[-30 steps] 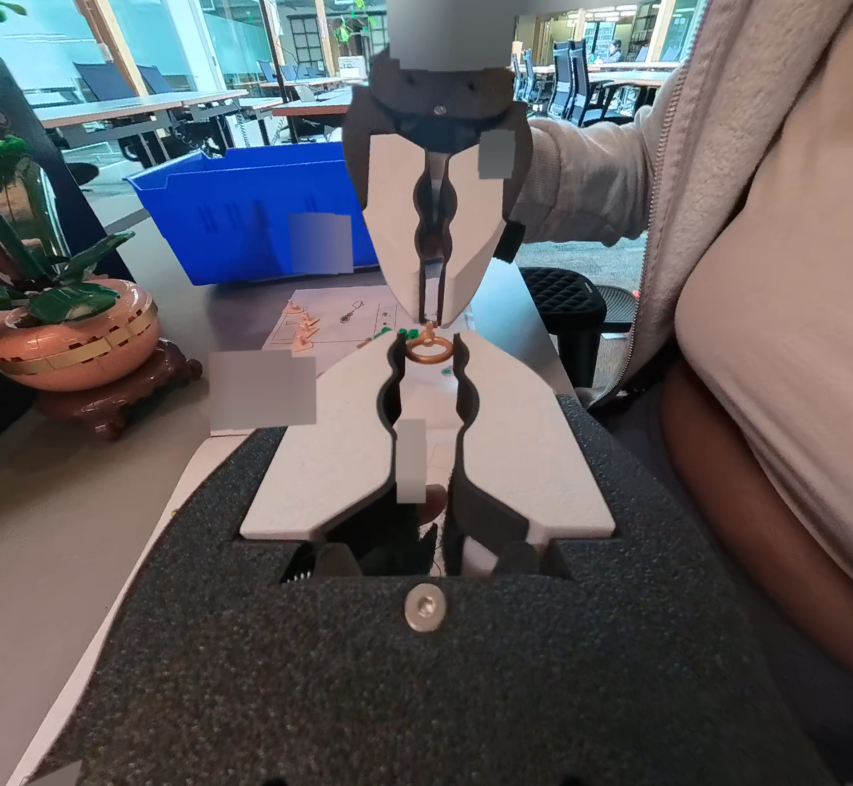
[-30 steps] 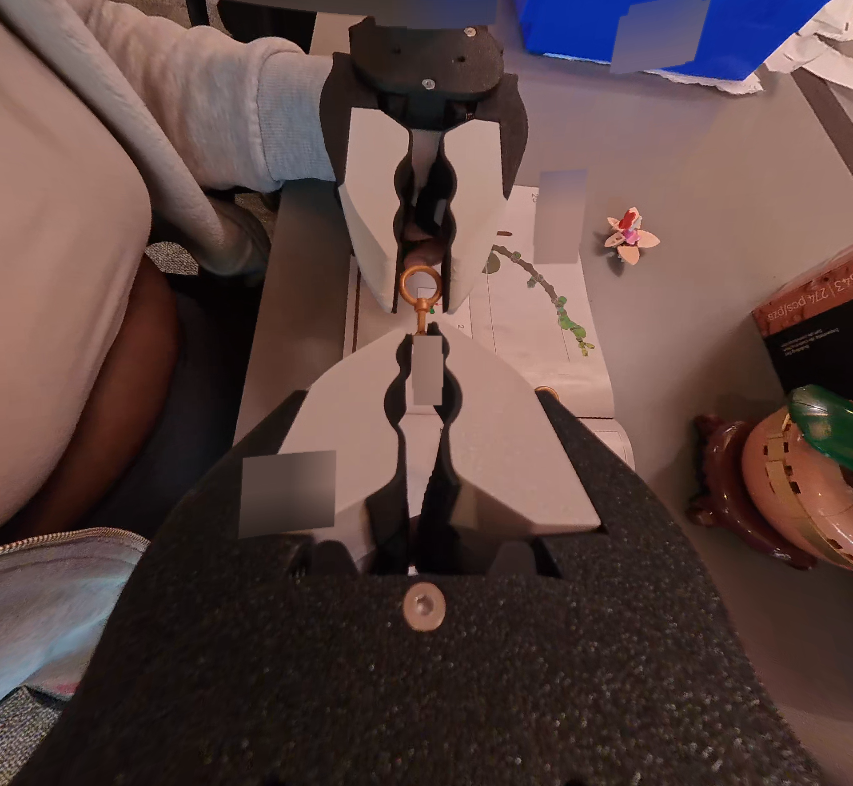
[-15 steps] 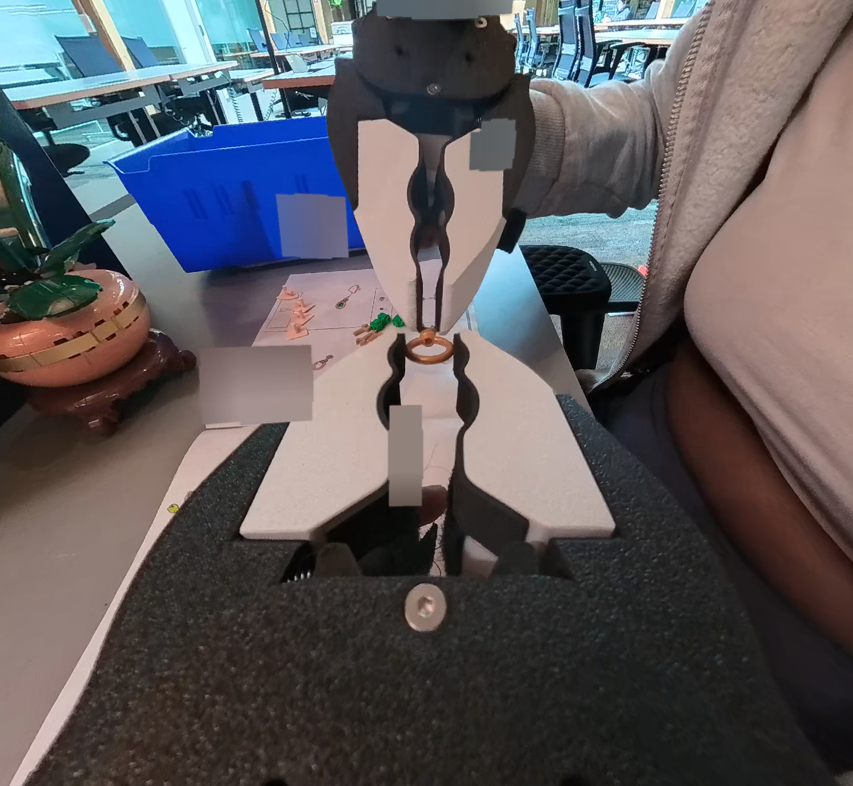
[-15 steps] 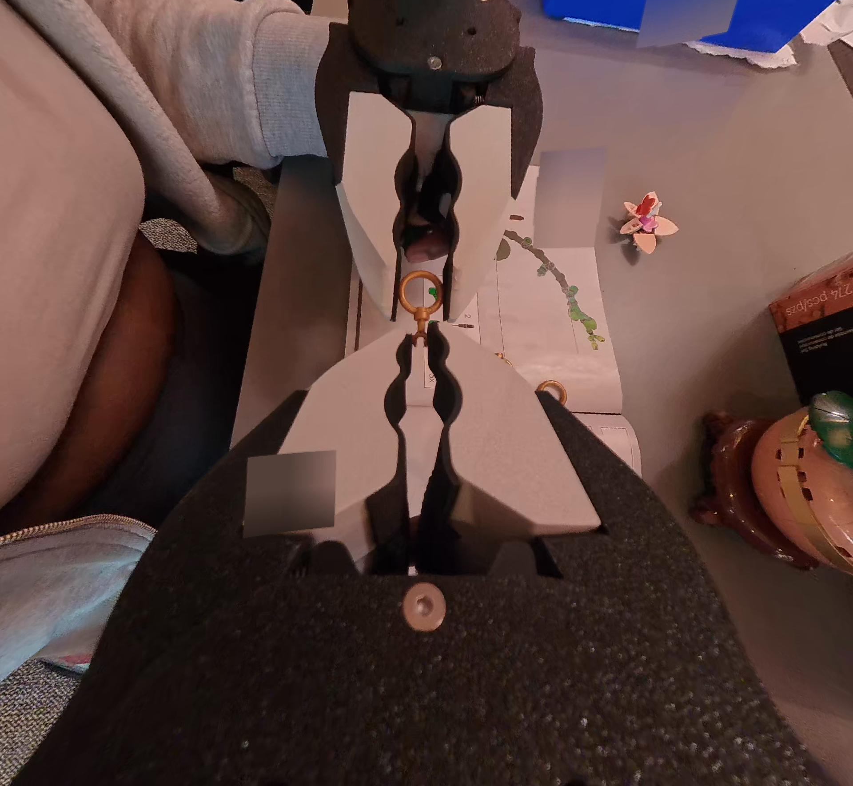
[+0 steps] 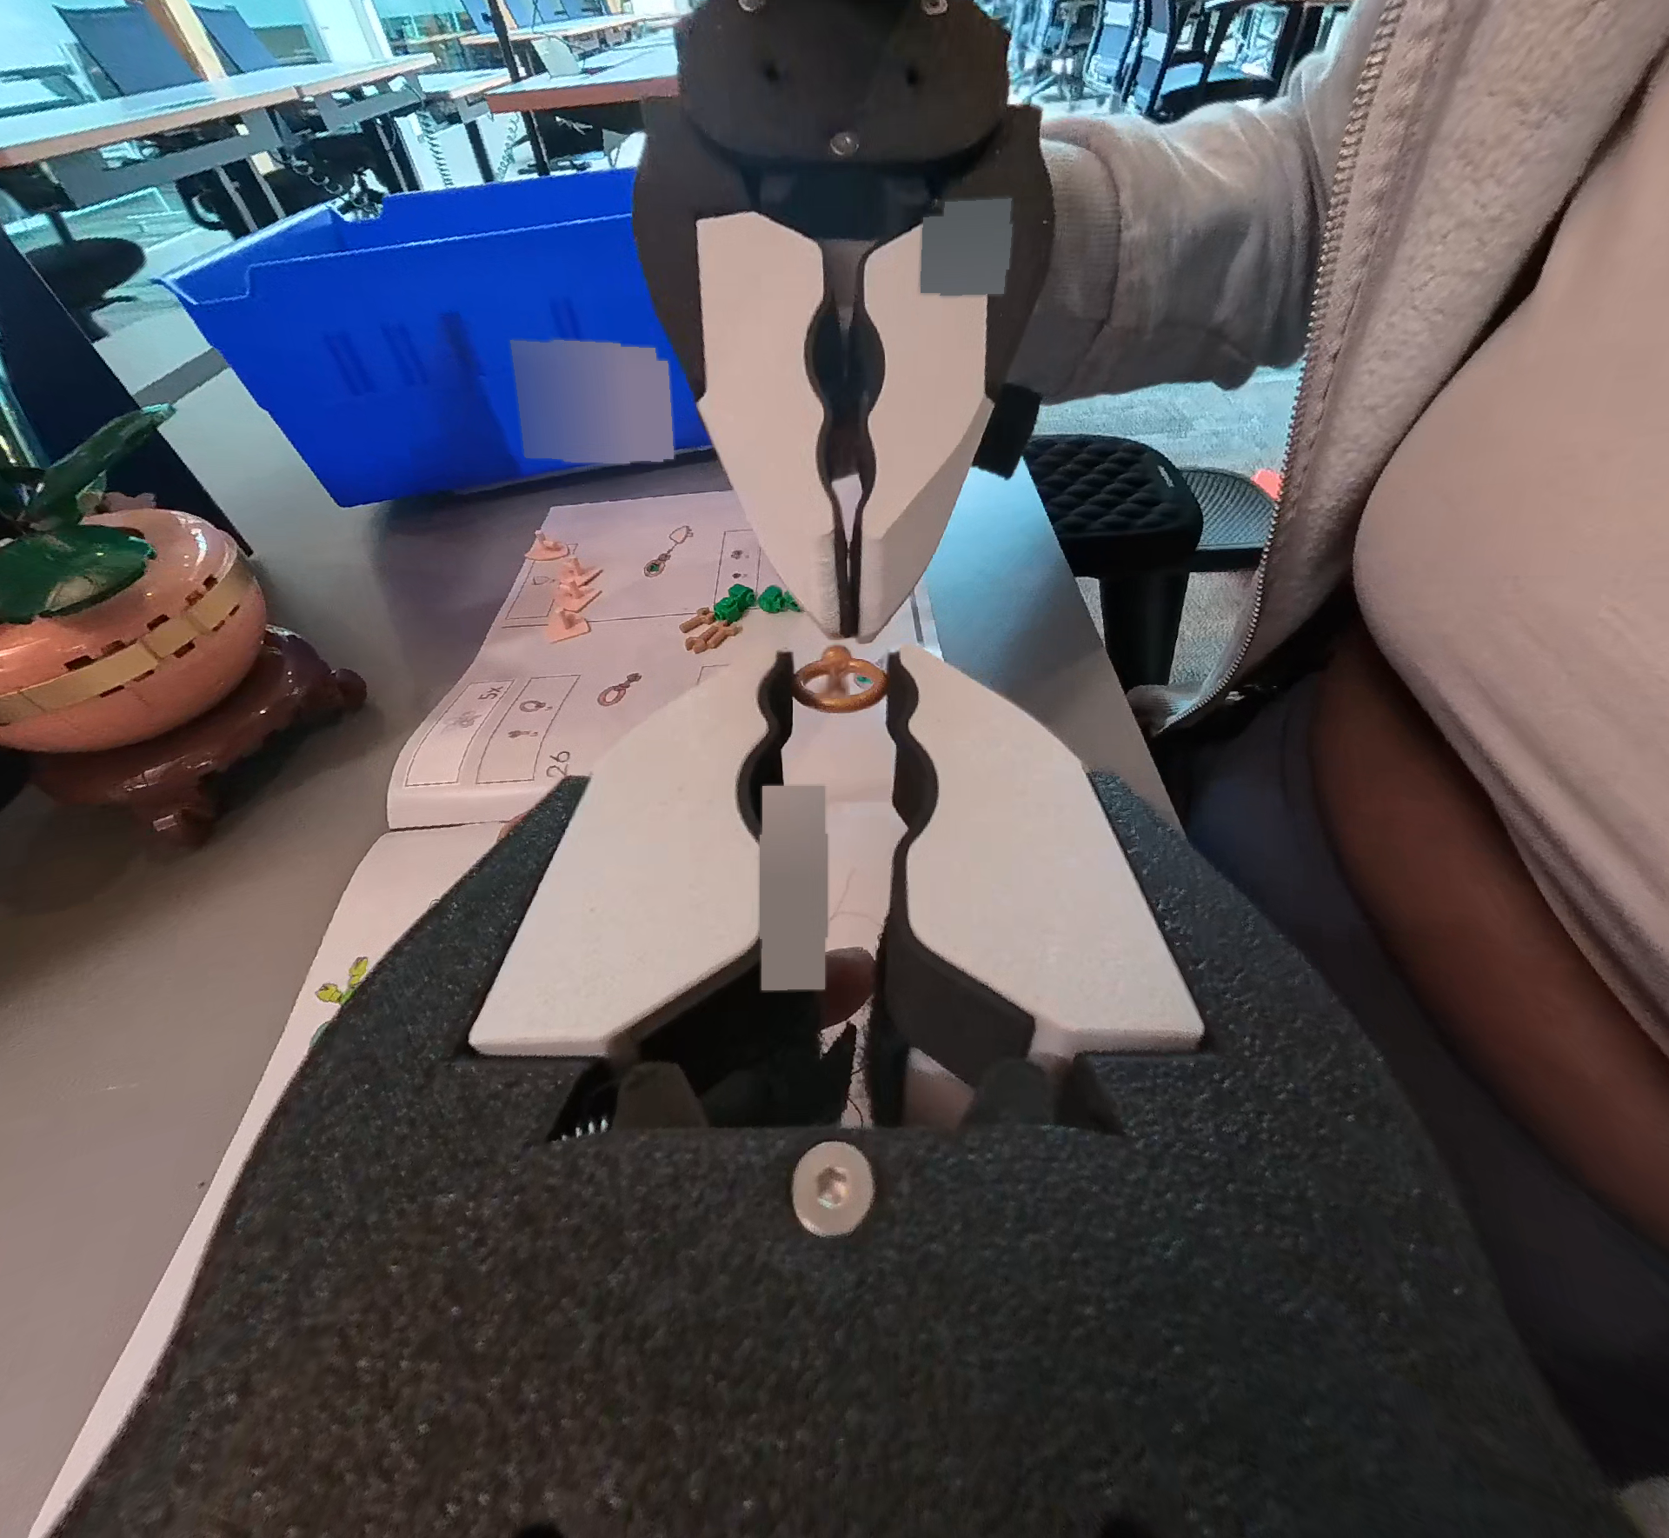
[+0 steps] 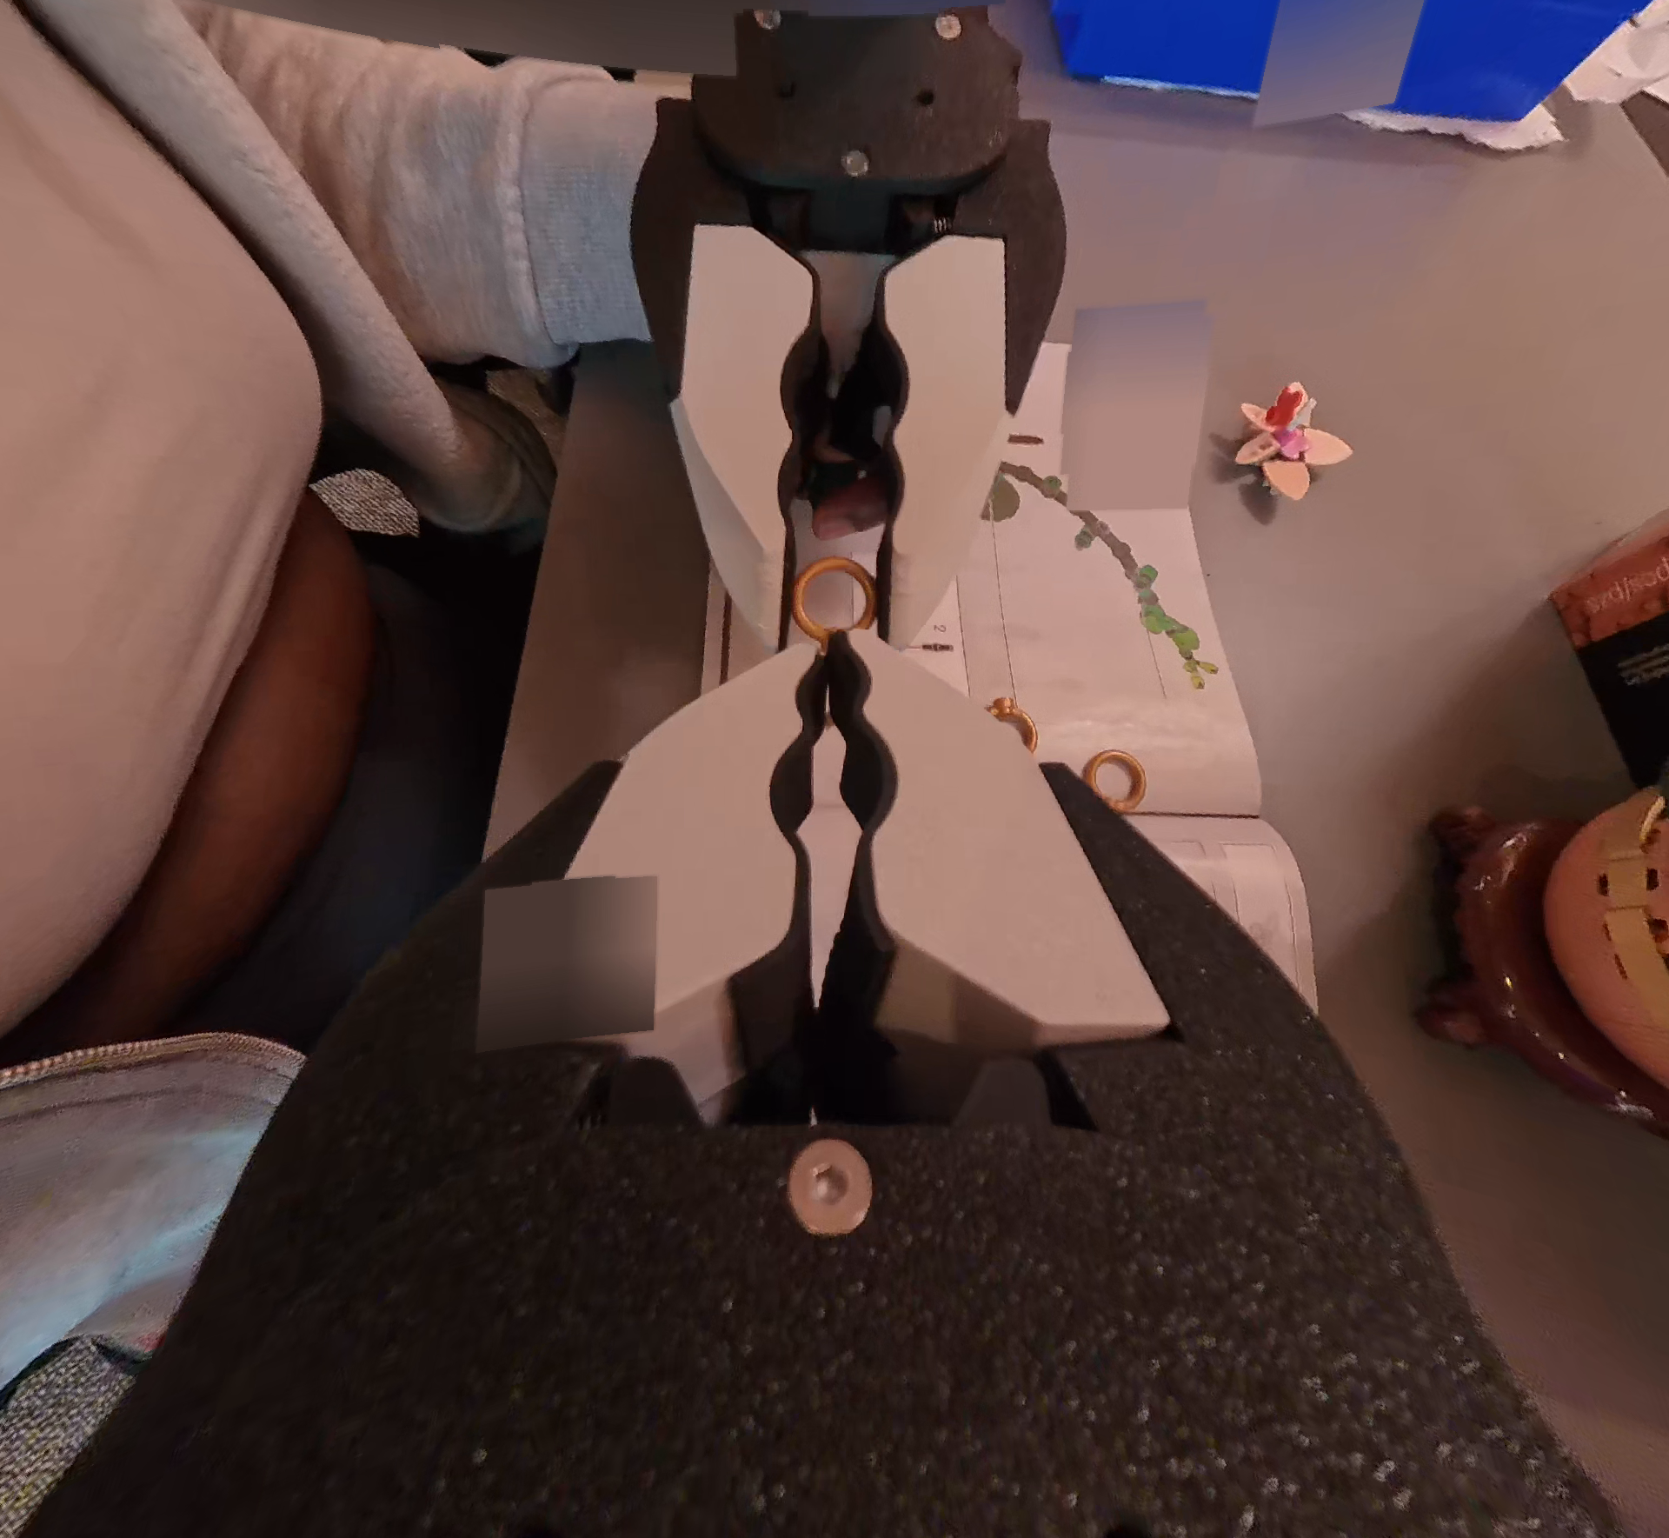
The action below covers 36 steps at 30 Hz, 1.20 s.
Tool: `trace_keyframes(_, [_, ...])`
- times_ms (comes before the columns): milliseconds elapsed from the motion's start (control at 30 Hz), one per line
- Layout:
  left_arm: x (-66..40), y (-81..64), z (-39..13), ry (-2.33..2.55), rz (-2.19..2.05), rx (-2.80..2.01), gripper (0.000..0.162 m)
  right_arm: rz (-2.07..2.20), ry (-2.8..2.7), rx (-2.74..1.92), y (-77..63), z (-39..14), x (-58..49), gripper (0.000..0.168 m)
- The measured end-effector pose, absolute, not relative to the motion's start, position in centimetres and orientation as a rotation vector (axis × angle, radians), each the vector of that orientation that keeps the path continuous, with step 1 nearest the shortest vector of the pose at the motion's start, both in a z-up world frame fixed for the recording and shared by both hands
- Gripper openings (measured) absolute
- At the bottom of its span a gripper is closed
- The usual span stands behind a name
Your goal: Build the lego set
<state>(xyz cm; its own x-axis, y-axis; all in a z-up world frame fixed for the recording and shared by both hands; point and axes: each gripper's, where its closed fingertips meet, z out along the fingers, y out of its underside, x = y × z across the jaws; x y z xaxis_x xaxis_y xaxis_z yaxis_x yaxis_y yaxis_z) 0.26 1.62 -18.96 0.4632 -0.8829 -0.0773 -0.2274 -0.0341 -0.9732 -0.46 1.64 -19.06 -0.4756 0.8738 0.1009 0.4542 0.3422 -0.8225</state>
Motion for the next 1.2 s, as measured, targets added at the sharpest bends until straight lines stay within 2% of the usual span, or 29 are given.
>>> trace_keyframes(467, [-0.4,3.0,-21.6,1.078,-0.565,-1.74,0.019,0.762,-2.112,-1.47,5.4,-25.3,4.0,0.008])
trace_keyframes(767, [0.5,4.2,-25.0,1.224,-0.362,-1.91,0.019,0.763,-2.051,-1.391,6.3,-24.7,3.3,0.009])
trace_keyframes(1100, [0.6,4.2,-25.5,1.258,-0.321,-1.917,0.019,0.776,-2.122,-1.374,5.7,-26.1,3.0,0.002])
trace_keyframes(1200, [0.6,4.2,-25.5,1.258,-0.318,-1.913,0.02,0.948,-2.012,-1.518,5.3,-25.5,2.7,0.001])
